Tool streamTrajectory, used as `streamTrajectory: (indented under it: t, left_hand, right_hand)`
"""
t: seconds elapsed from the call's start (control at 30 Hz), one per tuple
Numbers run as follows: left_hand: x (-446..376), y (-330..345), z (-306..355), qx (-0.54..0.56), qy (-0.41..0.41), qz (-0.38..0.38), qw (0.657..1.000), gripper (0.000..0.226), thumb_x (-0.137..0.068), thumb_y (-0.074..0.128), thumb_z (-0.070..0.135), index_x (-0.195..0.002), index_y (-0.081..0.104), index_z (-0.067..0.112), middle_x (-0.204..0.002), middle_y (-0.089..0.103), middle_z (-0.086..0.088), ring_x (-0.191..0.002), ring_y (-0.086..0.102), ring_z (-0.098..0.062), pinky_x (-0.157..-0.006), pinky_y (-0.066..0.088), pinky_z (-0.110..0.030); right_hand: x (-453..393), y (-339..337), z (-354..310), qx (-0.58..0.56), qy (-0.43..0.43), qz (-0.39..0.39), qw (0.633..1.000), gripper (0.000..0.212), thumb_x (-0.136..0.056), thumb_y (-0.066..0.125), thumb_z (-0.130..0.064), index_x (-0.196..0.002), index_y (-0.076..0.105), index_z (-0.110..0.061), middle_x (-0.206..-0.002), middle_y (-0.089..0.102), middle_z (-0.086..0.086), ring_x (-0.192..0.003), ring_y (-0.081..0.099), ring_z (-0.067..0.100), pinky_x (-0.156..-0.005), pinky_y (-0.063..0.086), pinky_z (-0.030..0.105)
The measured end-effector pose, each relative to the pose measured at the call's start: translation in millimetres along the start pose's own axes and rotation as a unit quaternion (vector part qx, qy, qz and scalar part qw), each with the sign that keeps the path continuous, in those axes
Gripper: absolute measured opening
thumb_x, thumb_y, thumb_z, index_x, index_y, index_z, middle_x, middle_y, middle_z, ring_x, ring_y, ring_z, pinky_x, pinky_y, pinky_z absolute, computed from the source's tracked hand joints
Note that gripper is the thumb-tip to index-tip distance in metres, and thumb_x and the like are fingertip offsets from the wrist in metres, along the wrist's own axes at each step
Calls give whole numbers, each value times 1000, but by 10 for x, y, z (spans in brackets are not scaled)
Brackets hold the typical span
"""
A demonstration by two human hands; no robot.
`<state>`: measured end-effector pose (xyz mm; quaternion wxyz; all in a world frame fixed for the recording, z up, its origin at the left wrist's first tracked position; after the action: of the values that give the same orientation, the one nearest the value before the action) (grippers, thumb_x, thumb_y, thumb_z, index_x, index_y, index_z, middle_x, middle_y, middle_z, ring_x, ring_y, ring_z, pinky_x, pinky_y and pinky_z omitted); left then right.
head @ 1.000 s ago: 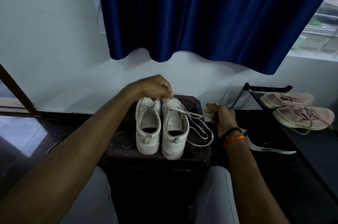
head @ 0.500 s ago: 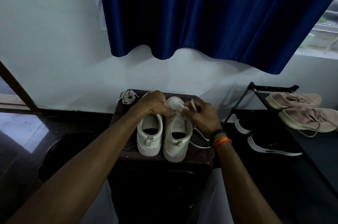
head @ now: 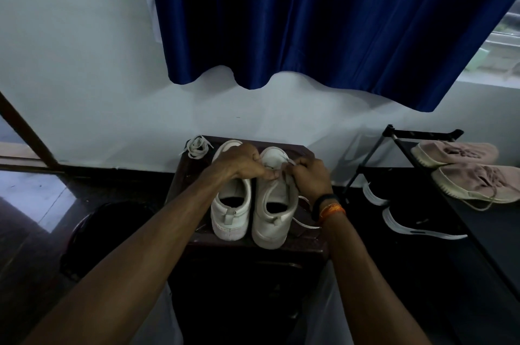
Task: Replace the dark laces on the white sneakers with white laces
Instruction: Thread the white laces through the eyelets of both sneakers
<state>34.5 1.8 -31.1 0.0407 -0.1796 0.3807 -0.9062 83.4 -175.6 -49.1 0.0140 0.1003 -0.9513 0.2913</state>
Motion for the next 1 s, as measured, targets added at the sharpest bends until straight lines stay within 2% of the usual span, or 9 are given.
streamTrajectory:
  t: [0.17, 0.27, 0.37, 0.5, 0.67, 0.73, 0.83, 0.93, 1.0]
  left_hand:
    - [-47, 11, 5, 3, -7, -5, 1000, 49, -59, 90, 57, -84, 62, 25, -84, 60, 2, -80, 55, -14, -70, 40, -32]
    - [-39, 11, 7, 6, -9, -11, 1000, 49, -59, 91, 55, -84, 65, 22, -86, 63, 1, -83, 59, -16, -72, 43, -33]
    - [-48, 32, 40, 28, 4, -4, 1000, 48, -61, 93, 44, -88, 72, 10, -93, 75, -1, -95, 69, -20, -83, 54, -39]
    - [-31, 38, 118, 56, 26, -11, 998, 29, -65, 91, 25, -86, 75, 15, -81, 71, 6, -89, 66, -14, -83, 54, -36]
    - [-19, -101, 359, 161, 80, 29, 983, 12, -85, 77, 23, -94, 75, 14, -88, 74, 6, -92, 68, -13, -82, 53, -28]
    - [-15, -112, 572, 230, 90, -29, 969, 43, -97, 58, 52, -90, 74, 12, -89, 77, 2, -94, 69, -17, -87, 51, -30]
    - [1, -83, 876, 332, 76, -166, 925, 71, -99, 35, 67, -80, 62, 5, -65, 60, -7, -61, 59, -21, -72, 49, -35]
    - [12, -173, 991, 417, 39, -194, 887, 42, -105, 45, 43, -94, 64, 6, -79, 68, -6, -53, 57, -14, -46, 46, -24]
    - [-20, -274, 979, 495, 10, -174, 851, 26, -105, 50, 27, -93, 63, 8, -87, 73, -9, -66, 65, -16, -60, 56, -28]
  right_hand:
    - [63, -28, 126, -227, 74, -49, 970, 24, -93, 67, -11, -69, 64, -8, -53, 51, 3, -46, 41, 14, -44, 35, 24]
    - [10, -147, 257, -351, 110, -30, 929, 19, -93, 61, -9, -75, 62, -8, -59, 40, 5, -40, 30, 8, -38, 25, 18]
    - [-67, -366, 378, -423, 139, 18, 895, 21, -98, 60, -20, -82, 69, -10, -62, 51, -1, -39, 34, 5, -35, 27, 17]
    - [-103, -692, 396, -404, 114, 85, 904, 40, -103, 50, -45, -91, 70, -13, -59, 55, -4, -43, 37, 7, -44, 29, 24]
    - [14, -716, -90, -289, -50, 35, 955, 29, -107, 46, -24, -92, 69, -14, -61, 58, 0, -51, 47, 8, -50, 40, 23]
    - [78, -591, -318, -244, -112, -23, 963, 27, -106, 48, -22, -93, 69, -11, -64, 59, 4, -52, 49, 11, -51, 42, 24]
    - [157, -381, -507, -140, -189, -72, 969, 26, -105, 51, -24, -92, 69, -11, -67, 65, 1, -56, 53, 14, -55, 44, 28]
    - [216, -264, -503, -39, -234, -74, 969, 25, -102, 52, -30, -87, 70, -22, -71, 70, -4, -60, 58, 7, -62, 48, 33]
    - [283, -221, -472, -44, -235, -90, 967, 24, -101, 53, -30, -85, 71, -22, -71, 70, -3, -64, 61, 8, -66, 51, 36]
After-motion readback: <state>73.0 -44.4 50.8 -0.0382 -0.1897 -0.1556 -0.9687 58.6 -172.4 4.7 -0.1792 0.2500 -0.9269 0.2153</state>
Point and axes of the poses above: each hand's wrist, its own x-axis away from the middle knuckle, its own y-axis out of the palm, z = x × y, the point moved 4 cm from there along -x, towards the middle knuckle
